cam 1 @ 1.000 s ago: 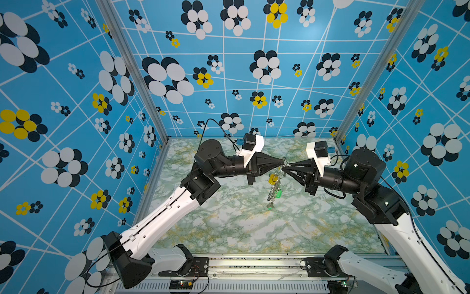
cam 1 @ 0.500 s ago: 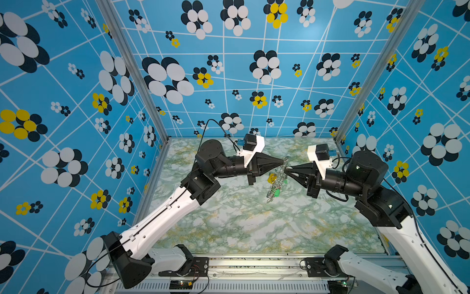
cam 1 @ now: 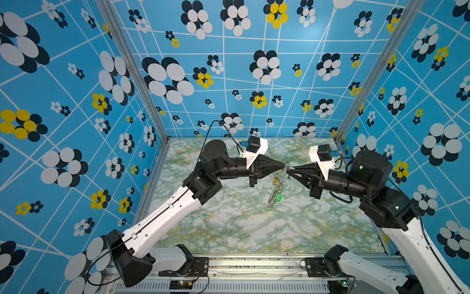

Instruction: Put the keys on the keyring

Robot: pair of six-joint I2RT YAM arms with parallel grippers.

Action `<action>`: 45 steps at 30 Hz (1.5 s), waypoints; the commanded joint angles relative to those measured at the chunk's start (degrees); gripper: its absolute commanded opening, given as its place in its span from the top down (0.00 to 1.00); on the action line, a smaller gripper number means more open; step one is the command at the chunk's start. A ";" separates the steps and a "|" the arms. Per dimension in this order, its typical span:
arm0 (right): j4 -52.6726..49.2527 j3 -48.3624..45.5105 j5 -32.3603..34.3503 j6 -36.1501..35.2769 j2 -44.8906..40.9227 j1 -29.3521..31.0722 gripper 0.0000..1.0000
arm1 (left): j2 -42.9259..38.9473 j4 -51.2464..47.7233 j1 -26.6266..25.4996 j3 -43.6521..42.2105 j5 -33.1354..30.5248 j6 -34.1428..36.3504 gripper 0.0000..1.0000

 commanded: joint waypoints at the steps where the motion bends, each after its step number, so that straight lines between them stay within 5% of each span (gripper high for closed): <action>1: -0.83 2.15 0.71 -1.18 0.21 0.52 1.00 | 0.03 -0.44 -0.56 1.56 1.40 1.03 1.00; 24: -4.27 3.77 0.64 -2.47 0.12 0.46 1.00 | -0.55 -3.99 -0.32 0.14 -3.51 3.78 0.99; 28: -5.80 3.53 1.92 -2.96 0.07 0.49 1.00 | -2.25 -6.28 0.10 -2.03 -7.49 5.15 0.54; 32: -6.71 1.83 2.51 -2.61 0.21 0.47 1.00 | -4.67 -8.61 1.06 -5.56 -12.61 5.52 0.34; 38: -3.67 -5.14 2.54 0.26 1.09 0.49 1.00 | -9.75 -11.70 1.80 -12.17 -21.34 5.38 0.20; 45: 11.27 -16.89 1.11 5.23 7.33 0.48 1.00 | -17.28 -10.52 2.67 -23.28 -32.57 3.40 0.15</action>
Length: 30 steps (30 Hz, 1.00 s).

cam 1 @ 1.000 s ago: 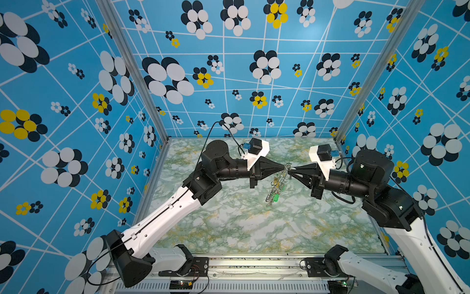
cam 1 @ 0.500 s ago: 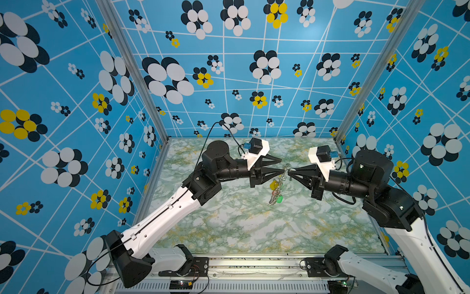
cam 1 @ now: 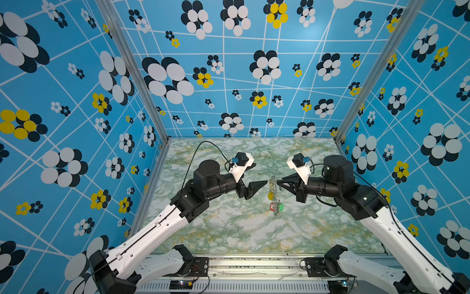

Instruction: Put the keys on the keyring

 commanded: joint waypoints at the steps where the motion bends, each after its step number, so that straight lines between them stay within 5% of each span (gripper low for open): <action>1: 11.52 -2.74 -0.68 3.05 3.96 0.36 1.00 | -2.86 0.24 0.91 -4.19 -7.66 -1.49 0.14; 12: 22.67 -12.70 -0.80 9.10 13.81 -2.37 1.00 | -7.65 -0.21 3.94 -12.43 -13.11 -6.11 0.12; 30: 7.91 -26.98 15.97 18.66 4.91 -5.32 1.00 | -7.17 2.63 7.82 -16.17 -12.31 -8.97 0.10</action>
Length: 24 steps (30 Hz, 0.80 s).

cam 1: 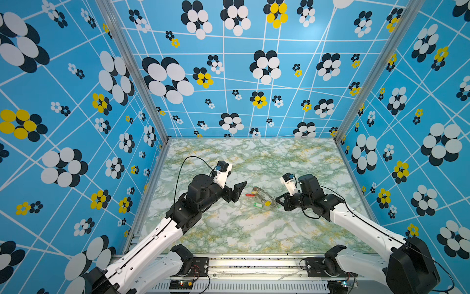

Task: Put the keys on the keyring
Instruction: 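Lay the plate flat on the table and open the right gripper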

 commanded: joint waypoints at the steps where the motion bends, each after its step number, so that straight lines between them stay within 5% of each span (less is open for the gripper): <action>1: -5.13 -1.18 5.68 2.65 -1.57 -0.85 1.00 | -0.18 1.96 0.75 -1.06 -0.35 -1.04 0.10; 15: -7.10 -3.73 8.60 8.42 0.71 -5.01 1.00 | -0.07 0.94 1.10 -0.82 -1.08 -1.09 0.09; 24: -9.77 -9.26 9.52 15.43 -5.22 -5.02 1.00 | 0.41 0.93 1.54 -1.14 -1.04 -0.98 0.09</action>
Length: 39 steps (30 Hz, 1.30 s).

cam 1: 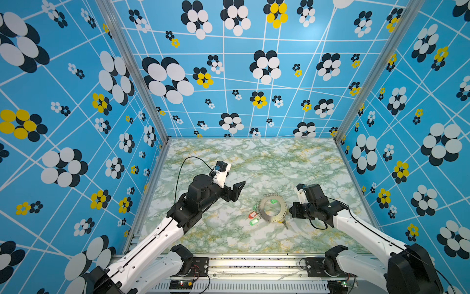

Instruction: Put the keys on the keyring

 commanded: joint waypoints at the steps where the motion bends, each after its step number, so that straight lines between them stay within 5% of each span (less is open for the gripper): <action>1: -2.74 -0.99 1.33 2.94 -1.40 -0.24 1.00 | 0.14 0.64 0.63 -0.49 -0.32 -0.37 0.09; 5: -2.77 -1.65 2.60 3.48 -2.44 -0.26 1.00 | 0.49 -0.23 0.82 -0.52 -1.30 -0.03 0.09; 8: -5.60 -0.54 6.50 3.18 -4.75 -0.30 0.69 | -0.99 -2.16 1.12 -1.30 -4.98 0.92 0.08; 10: -7.05 0.29 8.68 2.81 -6.34 -0.30 0.58 | -1.96 -3.41 1.74 -2.08 -7.89 1.79 0.08; 19: -5.97 6.86 16.03 -1.34 -9.18 -0.24 0.36 | -2.00 -0.35 7.98 -7.21 -22.89 5.08 0.05; 28: 9.31 9.39 18.50 -11.64 -2.08 -6.34 0.18 | 1.26 12.77 15.71 -14.02 -25.16 9.47 0.04; 39: 48.67 -3.57 37.85 -24.29 8.24 -11.93 0.10 | 7.16 33.77 22.20 -23.48 -24.70 13.87 0.05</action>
